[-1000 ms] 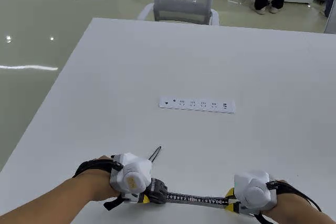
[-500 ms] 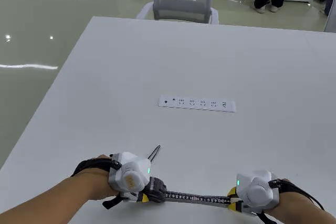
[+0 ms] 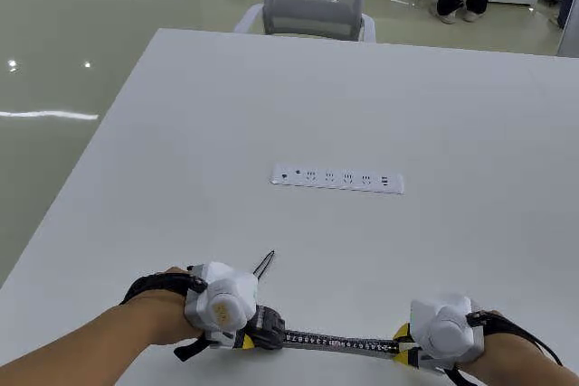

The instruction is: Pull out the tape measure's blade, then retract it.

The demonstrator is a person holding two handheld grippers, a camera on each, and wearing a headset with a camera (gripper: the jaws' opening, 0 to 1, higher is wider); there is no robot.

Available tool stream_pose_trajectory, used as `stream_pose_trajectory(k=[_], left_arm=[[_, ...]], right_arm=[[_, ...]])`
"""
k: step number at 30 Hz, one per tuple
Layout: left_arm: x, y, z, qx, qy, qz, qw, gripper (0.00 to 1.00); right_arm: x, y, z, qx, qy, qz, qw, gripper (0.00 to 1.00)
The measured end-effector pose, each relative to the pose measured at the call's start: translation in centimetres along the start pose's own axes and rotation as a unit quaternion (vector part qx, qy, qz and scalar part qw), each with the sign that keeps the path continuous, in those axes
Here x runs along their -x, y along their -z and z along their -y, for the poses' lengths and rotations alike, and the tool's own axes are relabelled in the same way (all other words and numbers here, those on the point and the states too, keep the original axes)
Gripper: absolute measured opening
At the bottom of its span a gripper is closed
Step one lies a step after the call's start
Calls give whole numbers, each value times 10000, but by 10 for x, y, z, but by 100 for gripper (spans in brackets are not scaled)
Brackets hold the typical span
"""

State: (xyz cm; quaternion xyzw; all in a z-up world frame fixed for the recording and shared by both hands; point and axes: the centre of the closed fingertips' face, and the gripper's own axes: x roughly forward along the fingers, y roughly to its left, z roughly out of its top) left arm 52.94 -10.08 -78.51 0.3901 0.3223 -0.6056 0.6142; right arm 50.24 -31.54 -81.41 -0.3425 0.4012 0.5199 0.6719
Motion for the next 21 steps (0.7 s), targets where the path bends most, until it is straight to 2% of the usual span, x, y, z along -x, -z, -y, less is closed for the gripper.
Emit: stream_pose_trajectory(k=[21], left_arm=[[0, 0, 0, -4, 4, -10, 10000, 30]], right_arm=[[3, 8, 1, 6, 30, -57, 10000, 10]])
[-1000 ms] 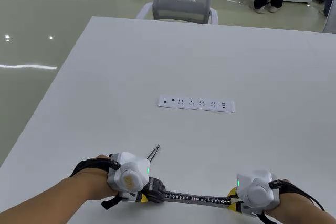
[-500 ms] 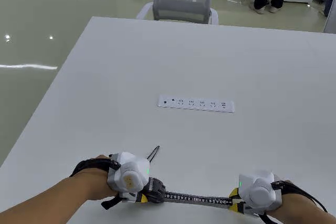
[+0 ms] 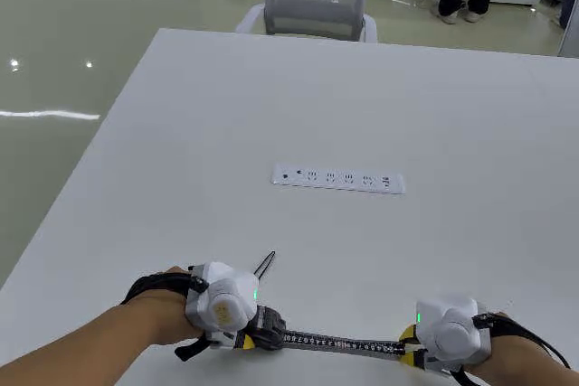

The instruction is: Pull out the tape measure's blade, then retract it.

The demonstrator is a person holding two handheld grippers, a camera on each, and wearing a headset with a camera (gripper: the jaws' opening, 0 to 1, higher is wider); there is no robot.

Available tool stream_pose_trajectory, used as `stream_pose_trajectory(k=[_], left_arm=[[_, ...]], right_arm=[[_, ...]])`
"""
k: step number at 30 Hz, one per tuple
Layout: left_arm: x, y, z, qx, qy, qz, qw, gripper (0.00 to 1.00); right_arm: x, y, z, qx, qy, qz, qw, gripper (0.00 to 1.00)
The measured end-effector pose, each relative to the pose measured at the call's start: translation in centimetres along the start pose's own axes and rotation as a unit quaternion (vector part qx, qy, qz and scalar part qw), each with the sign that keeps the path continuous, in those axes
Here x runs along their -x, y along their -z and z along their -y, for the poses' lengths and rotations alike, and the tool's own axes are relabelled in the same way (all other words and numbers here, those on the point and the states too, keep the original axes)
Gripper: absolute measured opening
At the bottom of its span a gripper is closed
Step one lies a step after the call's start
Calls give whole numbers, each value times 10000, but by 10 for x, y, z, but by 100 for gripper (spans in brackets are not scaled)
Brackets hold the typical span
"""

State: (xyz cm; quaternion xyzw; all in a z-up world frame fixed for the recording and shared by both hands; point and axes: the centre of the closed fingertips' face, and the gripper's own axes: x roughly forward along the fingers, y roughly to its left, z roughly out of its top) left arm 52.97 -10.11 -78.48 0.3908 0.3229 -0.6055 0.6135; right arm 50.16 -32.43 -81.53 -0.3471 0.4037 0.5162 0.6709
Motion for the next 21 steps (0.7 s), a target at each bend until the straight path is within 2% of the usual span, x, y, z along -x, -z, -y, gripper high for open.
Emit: stream_pose_trajectory(k=[21], left_arm=[[0, 0, 0, -1, -9, -1, 10000, 30]], right_arm=[[3, 5, 1, 12, 12, -62, 10000, 10]])
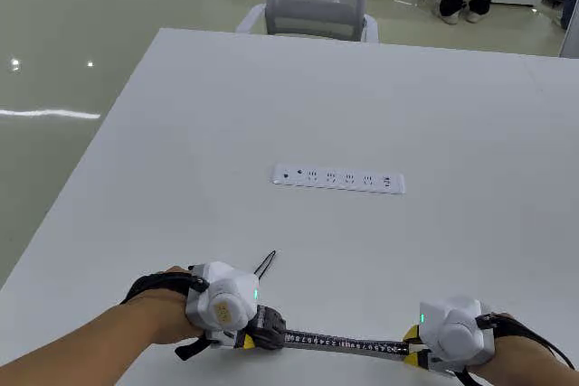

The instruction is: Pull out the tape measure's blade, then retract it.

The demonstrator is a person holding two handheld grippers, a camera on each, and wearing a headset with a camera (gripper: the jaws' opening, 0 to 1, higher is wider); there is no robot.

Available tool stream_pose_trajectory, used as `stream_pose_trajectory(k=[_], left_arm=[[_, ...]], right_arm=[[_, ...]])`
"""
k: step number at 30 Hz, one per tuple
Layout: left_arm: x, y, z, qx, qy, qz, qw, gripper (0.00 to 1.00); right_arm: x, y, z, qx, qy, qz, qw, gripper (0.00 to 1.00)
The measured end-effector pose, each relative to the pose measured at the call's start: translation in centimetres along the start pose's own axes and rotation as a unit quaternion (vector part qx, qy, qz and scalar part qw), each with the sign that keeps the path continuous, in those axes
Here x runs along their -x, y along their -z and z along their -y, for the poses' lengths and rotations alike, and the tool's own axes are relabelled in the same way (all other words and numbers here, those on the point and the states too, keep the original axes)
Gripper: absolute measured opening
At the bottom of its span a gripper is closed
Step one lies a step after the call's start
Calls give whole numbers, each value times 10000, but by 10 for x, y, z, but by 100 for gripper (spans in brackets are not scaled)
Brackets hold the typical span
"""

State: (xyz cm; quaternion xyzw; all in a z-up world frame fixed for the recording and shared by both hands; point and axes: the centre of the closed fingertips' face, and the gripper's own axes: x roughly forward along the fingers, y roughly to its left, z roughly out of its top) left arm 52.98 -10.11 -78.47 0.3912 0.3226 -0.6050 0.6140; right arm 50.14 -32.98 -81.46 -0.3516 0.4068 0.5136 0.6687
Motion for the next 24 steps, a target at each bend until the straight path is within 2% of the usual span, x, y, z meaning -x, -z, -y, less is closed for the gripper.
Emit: stream_pose_trajectory(k=[24], left_arm=[[0, 0, 0, 1, 9, 4, 10000, 30]], right_arm=[[5, 9, 2, -81, 51, 4, 10000, 10]])
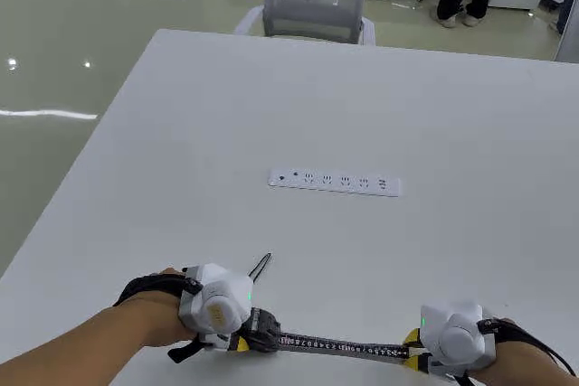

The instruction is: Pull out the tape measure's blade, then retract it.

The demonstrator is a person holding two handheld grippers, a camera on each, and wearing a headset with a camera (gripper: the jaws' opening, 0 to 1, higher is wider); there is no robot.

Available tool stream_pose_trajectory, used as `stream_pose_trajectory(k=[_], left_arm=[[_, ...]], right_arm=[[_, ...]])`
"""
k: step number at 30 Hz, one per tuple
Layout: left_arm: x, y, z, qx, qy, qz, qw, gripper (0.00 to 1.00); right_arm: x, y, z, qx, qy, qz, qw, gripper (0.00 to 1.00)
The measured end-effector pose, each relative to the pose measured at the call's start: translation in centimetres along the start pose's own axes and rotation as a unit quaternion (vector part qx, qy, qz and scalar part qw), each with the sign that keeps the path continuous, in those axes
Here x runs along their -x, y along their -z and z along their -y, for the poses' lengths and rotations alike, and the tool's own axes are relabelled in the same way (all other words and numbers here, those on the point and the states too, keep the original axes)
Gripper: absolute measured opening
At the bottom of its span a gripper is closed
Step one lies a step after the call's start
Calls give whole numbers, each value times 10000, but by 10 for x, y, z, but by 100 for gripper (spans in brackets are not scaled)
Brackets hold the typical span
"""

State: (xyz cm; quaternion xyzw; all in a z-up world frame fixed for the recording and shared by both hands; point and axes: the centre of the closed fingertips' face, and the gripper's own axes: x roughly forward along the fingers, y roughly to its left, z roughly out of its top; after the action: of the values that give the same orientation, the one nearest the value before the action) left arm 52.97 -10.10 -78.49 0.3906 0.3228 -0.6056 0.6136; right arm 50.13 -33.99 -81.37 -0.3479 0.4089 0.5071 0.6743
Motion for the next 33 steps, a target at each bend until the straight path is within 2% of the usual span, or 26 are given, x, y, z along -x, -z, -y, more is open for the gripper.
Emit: stream_pose_trajectory(k=[33], left_arm=[[0, 0, -1, -2, 8, -11, 10000, 30]], right_arm=[[5, 13, 2, -54, 37, -36, 10000, 10]])
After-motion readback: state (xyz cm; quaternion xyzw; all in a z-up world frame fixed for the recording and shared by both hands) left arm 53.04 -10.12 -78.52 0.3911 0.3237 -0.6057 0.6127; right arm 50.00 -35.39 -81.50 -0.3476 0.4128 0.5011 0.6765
